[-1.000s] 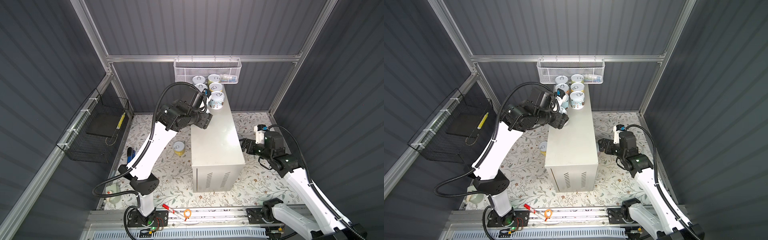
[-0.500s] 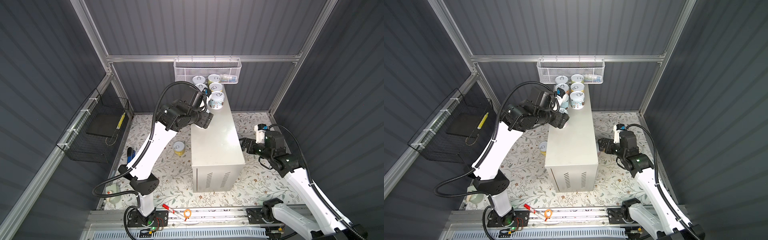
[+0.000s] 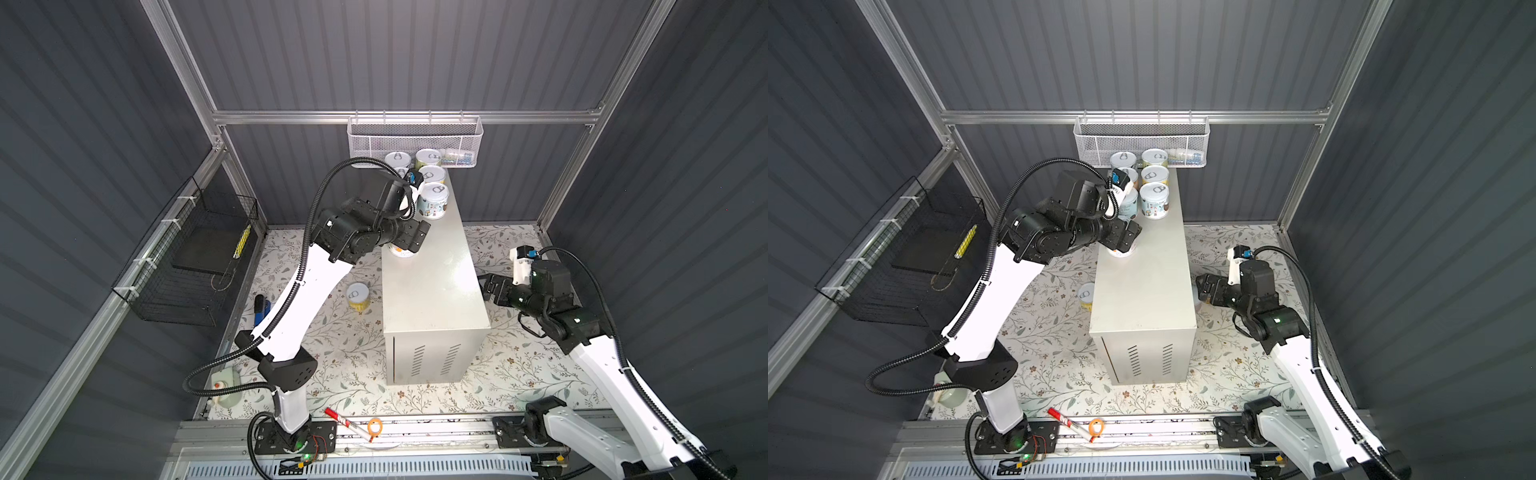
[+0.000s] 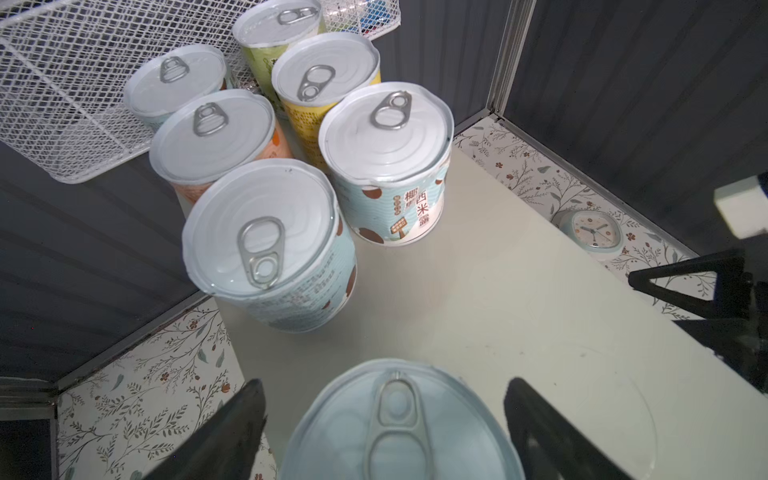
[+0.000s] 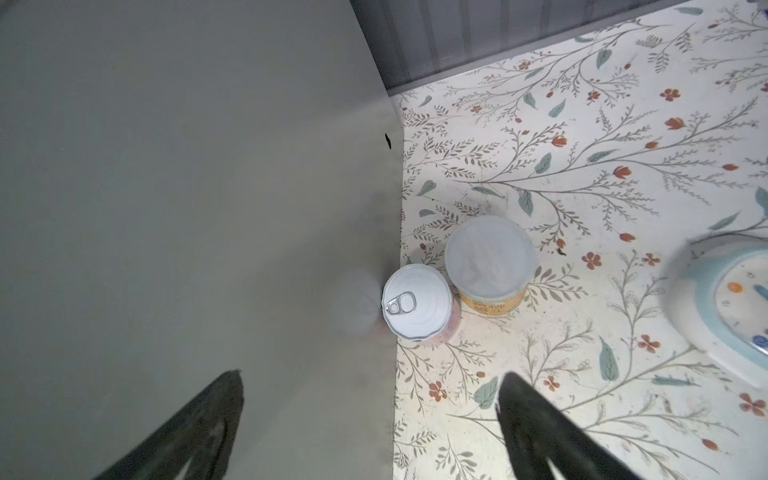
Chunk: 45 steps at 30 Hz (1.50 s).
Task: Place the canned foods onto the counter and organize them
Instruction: 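Carry the held pink-labelled can with the left gripper toward the can row, then lower the can onto the cabinet top nearer the robot and open left gripper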
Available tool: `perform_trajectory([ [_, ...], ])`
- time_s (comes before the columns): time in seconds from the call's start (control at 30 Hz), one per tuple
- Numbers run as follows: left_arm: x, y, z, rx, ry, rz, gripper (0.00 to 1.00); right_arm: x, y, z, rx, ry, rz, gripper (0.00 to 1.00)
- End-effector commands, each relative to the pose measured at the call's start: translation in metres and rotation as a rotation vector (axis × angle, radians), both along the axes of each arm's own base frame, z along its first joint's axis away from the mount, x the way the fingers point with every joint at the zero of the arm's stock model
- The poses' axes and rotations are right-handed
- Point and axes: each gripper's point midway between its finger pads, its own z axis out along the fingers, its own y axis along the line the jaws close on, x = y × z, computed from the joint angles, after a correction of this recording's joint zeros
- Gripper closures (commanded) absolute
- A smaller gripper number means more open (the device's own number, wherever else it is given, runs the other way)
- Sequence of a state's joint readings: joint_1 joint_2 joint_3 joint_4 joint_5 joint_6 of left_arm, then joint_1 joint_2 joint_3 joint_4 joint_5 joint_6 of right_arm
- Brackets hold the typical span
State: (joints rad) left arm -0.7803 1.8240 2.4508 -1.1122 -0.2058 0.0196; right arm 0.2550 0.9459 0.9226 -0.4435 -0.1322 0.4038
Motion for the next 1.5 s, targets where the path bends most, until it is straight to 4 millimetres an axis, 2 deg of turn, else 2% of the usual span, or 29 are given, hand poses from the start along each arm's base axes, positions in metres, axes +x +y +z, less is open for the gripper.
perform_trajectory([
  [0.0, -0.018, 0.010, 0.033, -0.056, -0.066, -0.032, 0.09, -0.004, -0.001, 0.016, 0.013, -0.026, 0.004, 0.04],
  [0.3, -0.047, 0.038, 0.051, -0.121, -0.083, -0.024, 0.13, -0.008, -0.004, 0.020, 0.016, -0.030, -0.011, 0.04],
  [0.4, -0.056, 0.041, 0.044, -0.133, -0.055, -0.034, 0.21, -0.010, -0.004, 0.021, 0.014, -0.029, -0.013, 0.05],
  [0.43, -0.058, 0.041, 0.039, -0.136, -0.041, -0.037, 0.26, -0.010, -0.005, 0.022, 0.015, -0.032, -0.015, 0.05],
  [0.5, -0.062, 0.043, 0.027, -0.135, -0.009, -0.032, 0.31, -0.012, -0.005, 0.023, 0.019, -0.041, -0.014, 0.06],
  [0.7, -0.062, 0.042, 0.006, -0.180, 0.016, -0.010, 0.32, -0.008, -0.004, 0.021, 0.012, -0.047, -0.009, 0.07],
  [0.83, -0.061, 0.038, -0.004, -0.181, 0.036, -0.017, 0.38, -0.005, -0.001, 0.019, 0.022, -0.043, 0.002, 0.07],
  [1.1, -0.053, 0.032, -0.012, -0.172, 0.036, -0.011, 0.41, -0.003, 0.000, 0.015, 0.016, -0.036, 0.006, 0.07],
  [1.47, -0.032, 0.030, -0.018, -0.135, 0.023, 0.017, 0.43, -0.003, -0.001, 0.011, 0.010, -0.031, -0.001, 0.07],
])
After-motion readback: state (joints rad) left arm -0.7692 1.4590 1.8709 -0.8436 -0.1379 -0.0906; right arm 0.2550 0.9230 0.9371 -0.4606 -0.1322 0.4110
